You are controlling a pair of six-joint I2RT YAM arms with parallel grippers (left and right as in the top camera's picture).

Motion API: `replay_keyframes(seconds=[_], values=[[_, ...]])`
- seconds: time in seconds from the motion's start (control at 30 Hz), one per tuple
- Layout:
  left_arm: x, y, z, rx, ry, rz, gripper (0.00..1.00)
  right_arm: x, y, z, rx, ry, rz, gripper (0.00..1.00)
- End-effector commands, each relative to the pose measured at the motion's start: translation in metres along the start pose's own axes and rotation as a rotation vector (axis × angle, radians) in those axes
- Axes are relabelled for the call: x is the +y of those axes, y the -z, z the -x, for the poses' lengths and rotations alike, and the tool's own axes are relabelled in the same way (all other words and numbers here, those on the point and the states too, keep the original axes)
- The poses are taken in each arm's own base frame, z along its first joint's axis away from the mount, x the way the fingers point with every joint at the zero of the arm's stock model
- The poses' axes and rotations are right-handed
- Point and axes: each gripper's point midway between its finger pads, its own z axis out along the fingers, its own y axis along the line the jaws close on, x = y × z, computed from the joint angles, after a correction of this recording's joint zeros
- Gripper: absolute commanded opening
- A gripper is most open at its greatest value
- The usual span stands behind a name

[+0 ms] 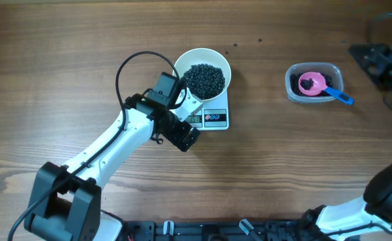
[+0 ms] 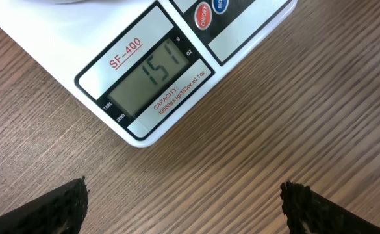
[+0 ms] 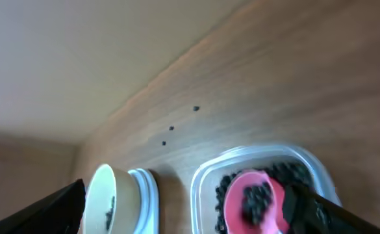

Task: Scoop item into bowl and weigh 150g on scale
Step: 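Withdraw the open right gripper to the right of the tub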

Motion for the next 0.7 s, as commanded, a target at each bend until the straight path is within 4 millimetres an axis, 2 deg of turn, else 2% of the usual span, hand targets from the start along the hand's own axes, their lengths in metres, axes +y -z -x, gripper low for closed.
replay_keyframes(seconds=[0.0,0.07,0.13,0.2,0.3,0.5,0.67], values=[[-0.002,0.002,0.0,-0.007,0.0,-0.007,1.0,0.001,0.057,0.005,-0.072,-0.039,-0.221,1.0],[-0.002,0.002,0.0,-0.007,0.0,-0.008,1.0,-0.012,0.081,-0.01,-0.055,-0.067,-0.33,1.0],[-0.002,0.002,0.0,-0.007,0.0,-0.007,1.0,-0.023,0.101,-0.027,-0.032,-0.168,-0.369,1.0],[-0.002,0.002,0.0,-0.007,0.0,-0.007,1.0,-0.034,0.106,-0.038,-0.007,-0.233,-0.38,1.0],[-0.002,0.002,0.0,-0.007,0.0,-0.008,1.0,-0.041,0.091,-0.047,0.038,-0.304,-0.301,1.0],[-0.002,0.002,0.0,-0.007,0.0,-0.007,1.0,-0.07,0.069,-0.063,0.121,-0.375,-0.301,1.0],[-0.002,0.002,0.0,-0.007,0.0,-0.007,1.0,-0.079,0.055,-0.068,0.16,-0.386,-0.289,1.0]])
